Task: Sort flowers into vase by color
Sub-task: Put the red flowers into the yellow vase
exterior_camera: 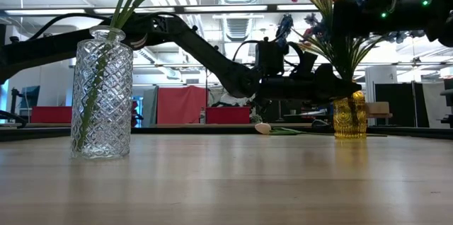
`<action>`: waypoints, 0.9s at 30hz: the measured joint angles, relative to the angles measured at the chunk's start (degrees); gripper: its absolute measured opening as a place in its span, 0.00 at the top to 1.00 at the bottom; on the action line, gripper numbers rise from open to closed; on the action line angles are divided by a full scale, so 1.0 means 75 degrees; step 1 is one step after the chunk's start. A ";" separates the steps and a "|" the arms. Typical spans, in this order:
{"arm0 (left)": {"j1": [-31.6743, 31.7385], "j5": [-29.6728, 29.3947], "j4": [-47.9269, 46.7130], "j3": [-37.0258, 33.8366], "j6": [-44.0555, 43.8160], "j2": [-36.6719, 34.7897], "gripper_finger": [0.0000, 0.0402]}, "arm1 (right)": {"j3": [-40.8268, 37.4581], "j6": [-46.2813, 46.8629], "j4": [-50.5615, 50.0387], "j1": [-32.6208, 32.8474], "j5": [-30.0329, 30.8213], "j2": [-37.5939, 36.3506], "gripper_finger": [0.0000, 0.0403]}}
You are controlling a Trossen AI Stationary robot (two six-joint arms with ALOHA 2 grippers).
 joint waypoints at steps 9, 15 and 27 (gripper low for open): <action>0.0000 -0.0015 -0.0006 0.0000 0.0006 0.0000 0.35 | 0.0167 -0.0335 0.0000 0.0893 0.1076 -0.0087 0.74; 0.0000 -0.0032 -0.0009 0.0000 0.0009 0.0000 0.35 | 0.0777 -0.1259 -0.0072 0.1580 0.2330 -0.0076 0.68; 0.0000 -0.0052 -0.0030 0.0000 0.0012 0.0000 0.35 | 0.2284 -0.0347 -0.3498 0.2306 0.3769 -0.0076 0.86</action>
